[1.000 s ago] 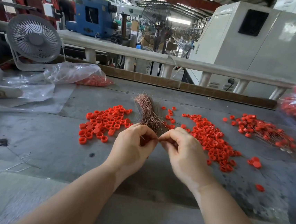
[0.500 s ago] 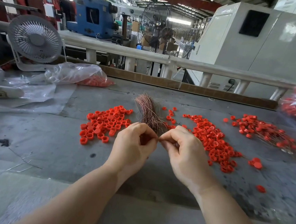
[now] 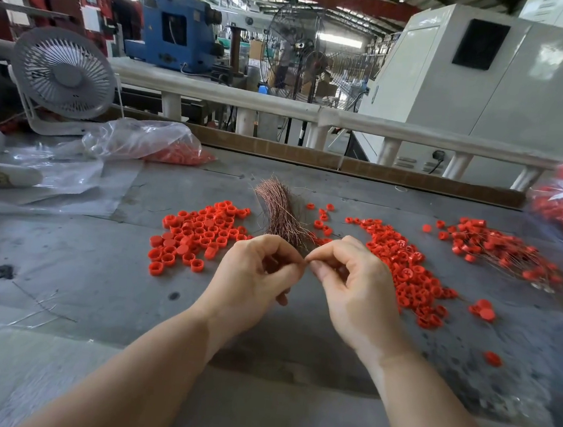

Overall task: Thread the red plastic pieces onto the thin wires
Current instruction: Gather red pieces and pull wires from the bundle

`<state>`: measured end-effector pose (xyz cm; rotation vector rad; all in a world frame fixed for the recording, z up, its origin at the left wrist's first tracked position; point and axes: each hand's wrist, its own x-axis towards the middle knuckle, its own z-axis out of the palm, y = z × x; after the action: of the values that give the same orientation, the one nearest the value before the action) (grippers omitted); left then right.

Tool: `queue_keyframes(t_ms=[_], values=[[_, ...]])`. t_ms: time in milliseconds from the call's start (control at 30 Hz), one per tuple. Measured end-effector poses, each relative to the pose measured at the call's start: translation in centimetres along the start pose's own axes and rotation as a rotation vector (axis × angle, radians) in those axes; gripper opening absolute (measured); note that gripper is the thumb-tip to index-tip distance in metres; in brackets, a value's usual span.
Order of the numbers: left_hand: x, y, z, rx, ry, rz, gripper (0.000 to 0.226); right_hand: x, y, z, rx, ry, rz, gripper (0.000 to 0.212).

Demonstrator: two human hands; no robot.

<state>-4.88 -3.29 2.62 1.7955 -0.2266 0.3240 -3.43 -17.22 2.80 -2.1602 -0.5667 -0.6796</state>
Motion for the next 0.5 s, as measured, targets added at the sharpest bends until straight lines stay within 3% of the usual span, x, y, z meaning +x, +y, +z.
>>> queue_keyframes(t_ms=[333, 500], values=[[0.11, -0.11, 0.11, -0.068, 0.039, -0.049, 0.022, -0.17, -0.28, -0.08, -0.027, -0.02, -0.085, 0.011], [0.2, -0.3, -0.08, -0.231, -0.032, -0.122, 0.011, -0.07, -0.02, 0.1, 0.044, -0.02, 0.024, 0.016]])
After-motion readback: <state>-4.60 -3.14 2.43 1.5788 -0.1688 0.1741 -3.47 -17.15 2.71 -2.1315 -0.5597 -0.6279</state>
